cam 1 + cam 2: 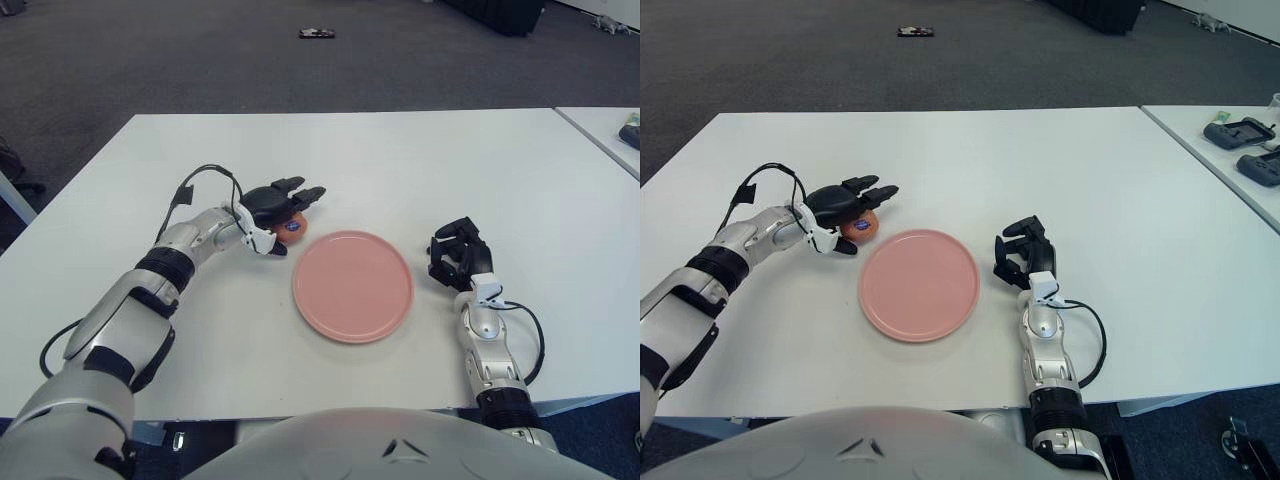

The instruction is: Put the apple into the plate.

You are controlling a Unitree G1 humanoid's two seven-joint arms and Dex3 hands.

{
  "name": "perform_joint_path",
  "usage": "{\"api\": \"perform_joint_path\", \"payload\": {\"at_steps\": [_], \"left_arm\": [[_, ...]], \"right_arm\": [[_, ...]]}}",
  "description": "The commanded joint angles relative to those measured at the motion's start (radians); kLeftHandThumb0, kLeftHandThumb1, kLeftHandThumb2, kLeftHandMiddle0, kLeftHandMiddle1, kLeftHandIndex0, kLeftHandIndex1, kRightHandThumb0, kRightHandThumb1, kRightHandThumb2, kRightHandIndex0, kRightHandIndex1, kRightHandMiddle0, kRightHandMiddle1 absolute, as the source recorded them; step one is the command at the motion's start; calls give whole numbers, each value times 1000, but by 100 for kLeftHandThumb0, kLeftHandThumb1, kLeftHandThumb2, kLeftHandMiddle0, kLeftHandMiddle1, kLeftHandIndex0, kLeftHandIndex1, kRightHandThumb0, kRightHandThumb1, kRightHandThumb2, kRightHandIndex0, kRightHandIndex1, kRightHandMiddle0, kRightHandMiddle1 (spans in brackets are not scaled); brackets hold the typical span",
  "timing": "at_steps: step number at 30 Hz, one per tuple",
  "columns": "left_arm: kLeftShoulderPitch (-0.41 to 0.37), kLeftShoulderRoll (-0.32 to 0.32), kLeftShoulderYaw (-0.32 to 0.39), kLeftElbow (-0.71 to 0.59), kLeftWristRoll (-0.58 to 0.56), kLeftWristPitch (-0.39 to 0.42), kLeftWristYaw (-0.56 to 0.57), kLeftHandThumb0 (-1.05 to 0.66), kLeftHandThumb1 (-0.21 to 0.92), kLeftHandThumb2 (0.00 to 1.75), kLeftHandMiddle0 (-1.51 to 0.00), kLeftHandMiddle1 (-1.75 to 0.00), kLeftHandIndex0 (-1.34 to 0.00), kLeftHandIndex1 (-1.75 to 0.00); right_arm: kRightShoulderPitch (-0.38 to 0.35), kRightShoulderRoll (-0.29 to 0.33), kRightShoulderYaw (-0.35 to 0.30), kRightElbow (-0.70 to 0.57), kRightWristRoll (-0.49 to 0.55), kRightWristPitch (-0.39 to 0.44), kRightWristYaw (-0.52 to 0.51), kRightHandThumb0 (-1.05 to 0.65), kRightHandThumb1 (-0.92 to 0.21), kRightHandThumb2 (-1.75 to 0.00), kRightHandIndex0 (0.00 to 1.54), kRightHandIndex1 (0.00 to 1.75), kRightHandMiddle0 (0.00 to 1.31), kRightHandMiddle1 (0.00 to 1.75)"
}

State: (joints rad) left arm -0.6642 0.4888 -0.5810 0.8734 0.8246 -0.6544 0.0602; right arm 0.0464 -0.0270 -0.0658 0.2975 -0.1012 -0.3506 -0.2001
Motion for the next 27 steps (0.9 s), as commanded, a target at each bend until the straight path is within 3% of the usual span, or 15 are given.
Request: {"api": "perform_joint_path", "payload": {"at_steps": [1,9,10,13,16,22,24,27], "left_arm": [[14,-17,-31,43,25,6,10,-93,44,88,0,0,0,0],[-6,-31,-54,66,28,18,8,-95,48,89,0,0,0,0],[-9,-34,-56,70,24,19,1,-93,47,90,0,-4,0,-7],[-14,-39,-60,79,16,18,-9,-87,41,94,0,-26,0,-37],[-24,-43,-66,92,14,15,-23,-80,31,101,0,-84,0,-84],[-48,-41,-89,104,28,17,-60,-72,21,114,-2,-142,-1,-136],[-48,-43,-88,103,24,35,-63,-64,17,121,-17,-161,-11,-159],[-43,-47,-82,98,18,58,-60,-53,15,126,-38,-170,-28,-169]], "right_arm": [[14,-14,-10,1,-7,25,1,-40,-58,-99,59,146,40,175],[17,-13,-10,-12,-8,41,-1,-40,-59,-98,59,146,40,175],[18,-13,-10,-14,-9,45,-1,-40,-59,-98,59,147,40,175],[21,-13,-10,-18,-9,51,-2,-40,-59,-99,59,147,40,175],[22,-13,-12,-23,-7,59,-1,-40,-58,-99,58,147,40,175],[27,-9,-15,-33,4,60,3,-40,-58,-100,58,148,40,175],[28,-7,-16,-36,11,60,6,-40,-58,-100,57,148,41,175],[29,-4,-19,-40,18,60,8,-40,-58,-100,57,147,41,175]]}}
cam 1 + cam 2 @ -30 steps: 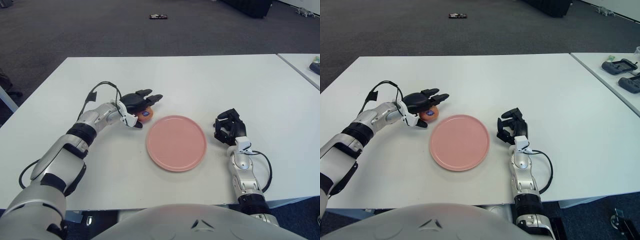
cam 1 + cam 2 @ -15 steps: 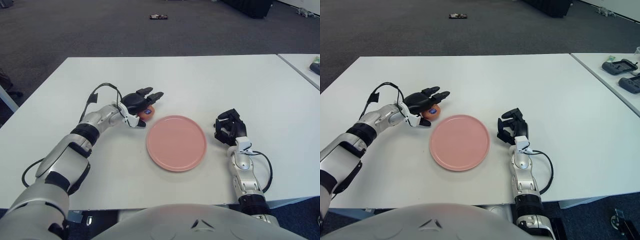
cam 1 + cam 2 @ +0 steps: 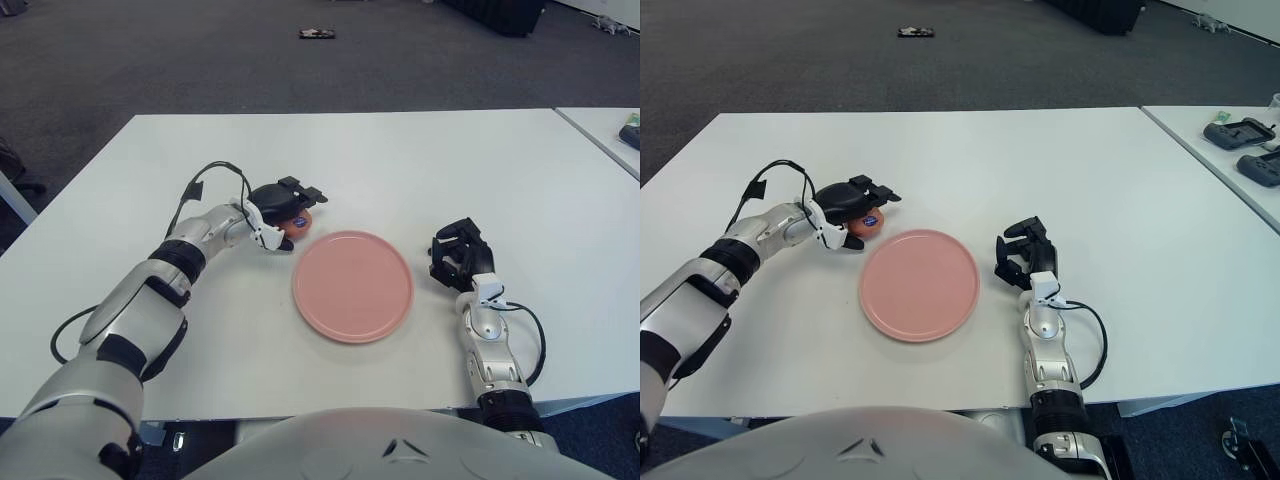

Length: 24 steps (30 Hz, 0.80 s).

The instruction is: Put the apple into the plate.

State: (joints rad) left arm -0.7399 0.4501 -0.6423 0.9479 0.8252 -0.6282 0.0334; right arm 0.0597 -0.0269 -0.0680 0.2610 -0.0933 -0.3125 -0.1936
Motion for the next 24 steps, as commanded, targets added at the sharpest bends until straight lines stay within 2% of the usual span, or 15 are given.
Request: {"api": "perform_joint_path", "payload": {"at_steps": [1,3,6,9,16,24], "left_arm": [[34,-8,-21,22,17,35,-30,-50,14,127,-44,-172,-32,-171],[36,-7,-21,19,16,40,-24,-49,23,129,-51,-173,-46,-173],[40,-6,-20,14,17,45,-9,-16,13,149,-68,-174,-55,-172],[43,-3,-17,11,18,46,11,-6,2,163,-80,-174,-62,-172],[47,-4,-9,6,4,57,9,-1,-3,169,-89,-167,-65,-174],[60,-12,19,-5,-58,96,-75,0,-6,171,-94,-162,-66,-175]], "right_arm": [[16,-3,-17,-4,13,21,3,-40,-58,-100,57,147,41,175],[16,-1,-19,-6,17,20,4,-40,-57,-100,57,147,41,175],[17,2,-22,-8,26,15,8,-40,-57,-101,57,146,41,175],[18,4,-25,-9,29,9,10,-40,-56,-102,58,146,42,175],[18,9,-27,-13,29,7,5,-41,-55,-103,58,145,42,175],[19,16,-33,-21,32,16,0,-41,-56,-103,57,144,42,175]]}}
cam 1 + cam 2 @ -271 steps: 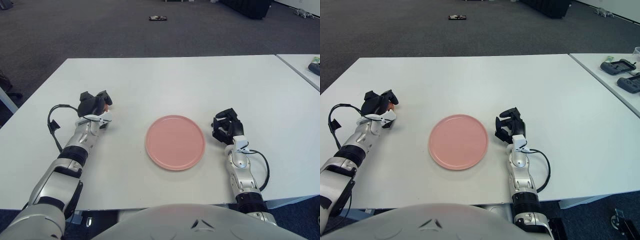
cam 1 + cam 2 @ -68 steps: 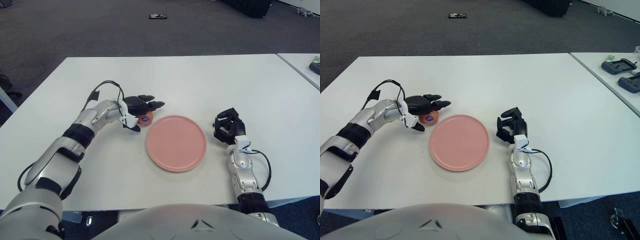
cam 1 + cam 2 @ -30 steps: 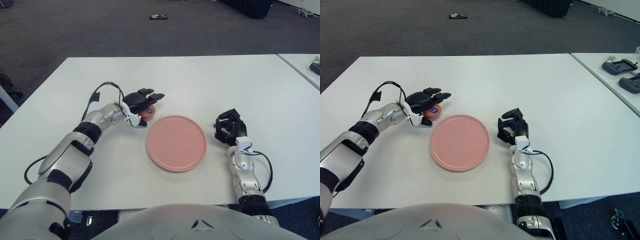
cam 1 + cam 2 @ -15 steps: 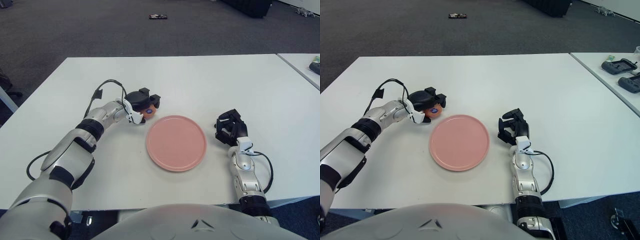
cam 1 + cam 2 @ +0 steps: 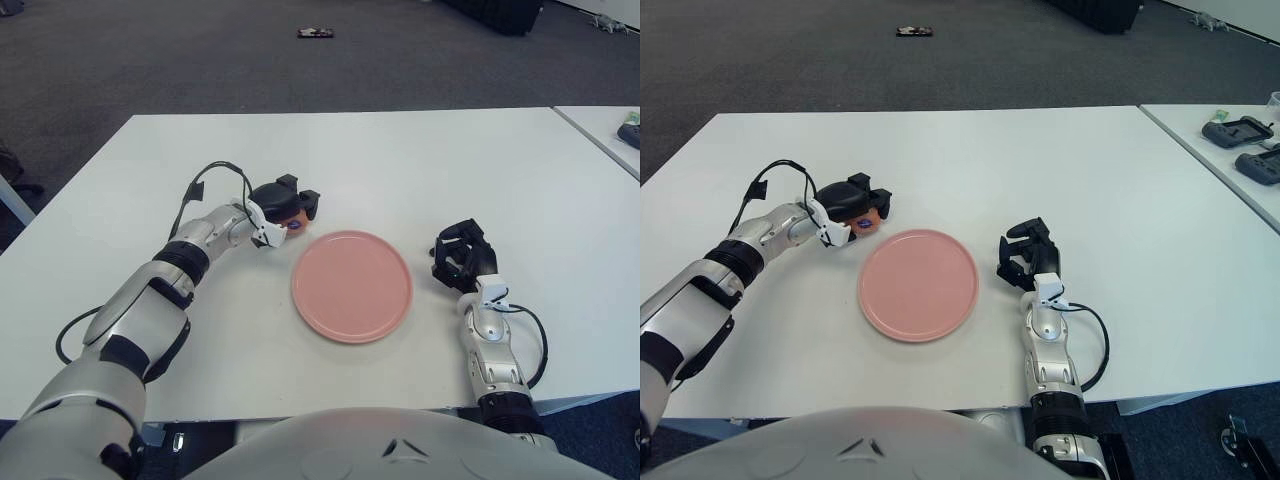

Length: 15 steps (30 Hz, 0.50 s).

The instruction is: Put the apple into the plate.

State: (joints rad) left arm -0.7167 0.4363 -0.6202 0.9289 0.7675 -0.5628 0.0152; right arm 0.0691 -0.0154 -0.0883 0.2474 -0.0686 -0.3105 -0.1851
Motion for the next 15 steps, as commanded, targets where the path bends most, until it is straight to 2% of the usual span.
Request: {"api": "perform_joint_path", "payload": {"at_steps": [1,15], "left_arm": [[37,2,-2,12,-4,35,-63,0,-7,172,-95,-162,-67,-175],[54,3,18,-30,-26,90,-87,0,-10,175,-97,-161,-70,-175]], "right_arm": [[10,5,-13,-8,7,14,-9,-41,-56,-103,57,144,42,175],[11,5,-19,-9,8,2,-5,-41,-55,-104,56,142,43,175]]}}
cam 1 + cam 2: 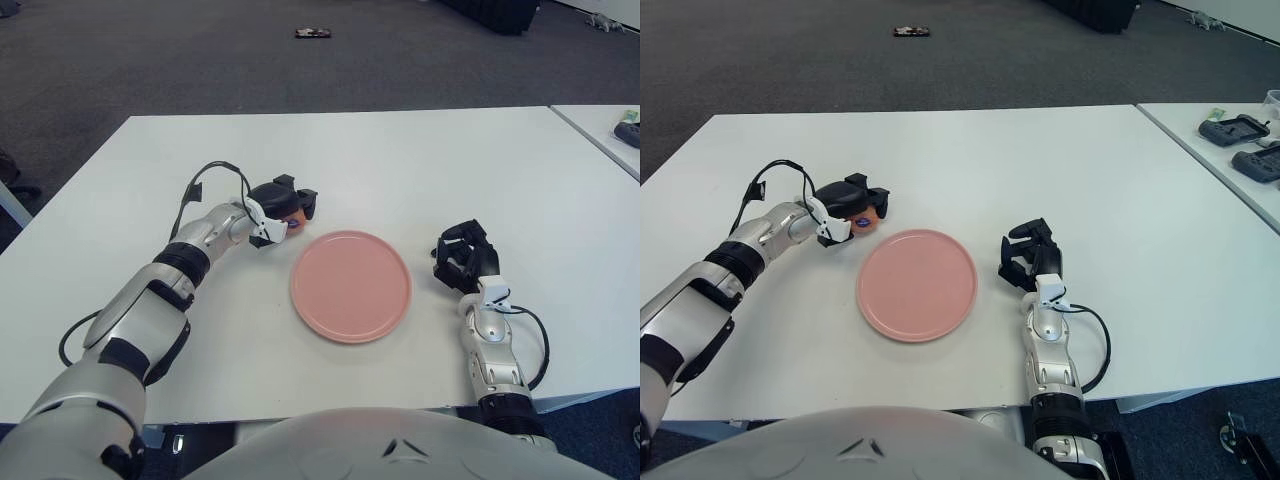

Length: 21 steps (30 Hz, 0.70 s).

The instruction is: Put the apple into the plate.

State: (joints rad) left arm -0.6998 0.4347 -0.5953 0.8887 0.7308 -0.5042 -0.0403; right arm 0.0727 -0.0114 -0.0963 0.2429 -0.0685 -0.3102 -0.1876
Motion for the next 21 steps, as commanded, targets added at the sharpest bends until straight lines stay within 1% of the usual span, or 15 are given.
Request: {"api": "perform_joint_path", "payload": {"at_steps": [1,13,16,21], "left_arm": [[38,5,-7,8,10,34,-33,0,-10,175,-97,-161,-70,-175],[60,-2,30,-3,-40,38,-23,0,-11,175,-97,-160,-70,-175],[65,-6,51,2,-77,32,-43,0,-11,175,-97,-160,-70,-175],[80,-12,112,-9,-172,18,-82,0,-11,175,-98,-159,-70,-175]], "right_arm": [[7,1,-12,-4,9,2,-2,-41,-55,-103,56,142,43,175],[5,3,-17,-4,10,6,-2,-41,-53,-106,57,144,44,175],[5,3,-18,-4,10,6,-1,-41,-52,-107,57,144,44,175],[5,3,-18,-4,12,5,1,-41,-52,-107,58,145,44,175]]}}
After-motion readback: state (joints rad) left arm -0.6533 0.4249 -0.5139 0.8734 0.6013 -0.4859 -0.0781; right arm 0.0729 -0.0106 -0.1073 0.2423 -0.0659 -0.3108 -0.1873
